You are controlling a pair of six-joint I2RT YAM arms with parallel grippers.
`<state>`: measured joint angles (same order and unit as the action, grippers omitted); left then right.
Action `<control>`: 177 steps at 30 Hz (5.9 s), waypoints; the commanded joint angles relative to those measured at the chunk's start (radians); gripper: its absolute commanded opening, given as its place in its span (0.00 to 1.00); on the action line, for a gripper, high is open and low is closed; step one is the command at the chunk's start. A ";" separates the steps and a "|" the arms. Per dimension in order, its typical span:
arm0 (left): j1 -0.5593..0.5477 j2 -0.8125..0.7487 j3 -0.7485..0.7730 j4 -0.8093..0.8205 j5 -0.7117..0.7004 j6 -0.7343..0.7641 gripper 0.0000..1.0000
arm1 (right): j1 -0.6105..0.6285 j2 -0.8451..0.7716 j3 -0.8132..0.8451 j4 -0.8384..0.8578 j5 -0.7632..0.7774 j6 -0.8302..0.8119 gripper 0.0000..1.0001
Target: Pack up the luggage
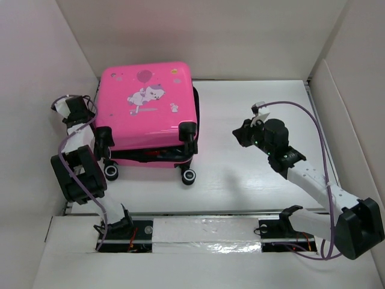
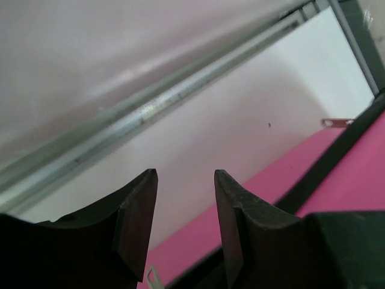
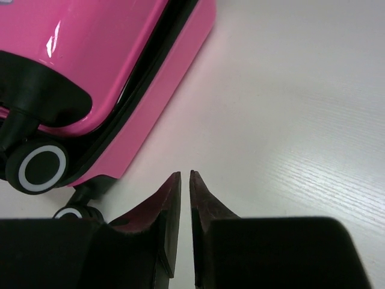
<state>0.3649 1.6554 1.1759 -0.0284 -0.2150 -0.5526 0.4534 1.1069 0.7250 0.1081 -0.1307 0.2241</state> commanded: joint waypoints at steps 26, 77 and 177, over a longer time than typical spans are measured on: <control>-0.526 -0.588 -0.782 0.384 0.190 -0.225 0.40 | -0.378 0.092 0.103 -0.044 0.275 0.118 0.68; -1.589 -1.117 -0.599 -0.105 -0.610 -0.103 0.58 | -0.383 0.333 0.542 0.005 -0.142 0.090 0.58; -0.804 -0.743 -0.780 0.547 0.045 -0.207 0.68 | -0.259 -0.166 0.119 0.065 0.013 0.142 0.01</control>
<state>-0.4412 0.8967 0.3294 0.5240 -0.2604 -0.8154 0.1532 1.0874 1.0409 0.0448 -0.3080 0.2859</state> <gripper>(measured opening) 0.676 0.023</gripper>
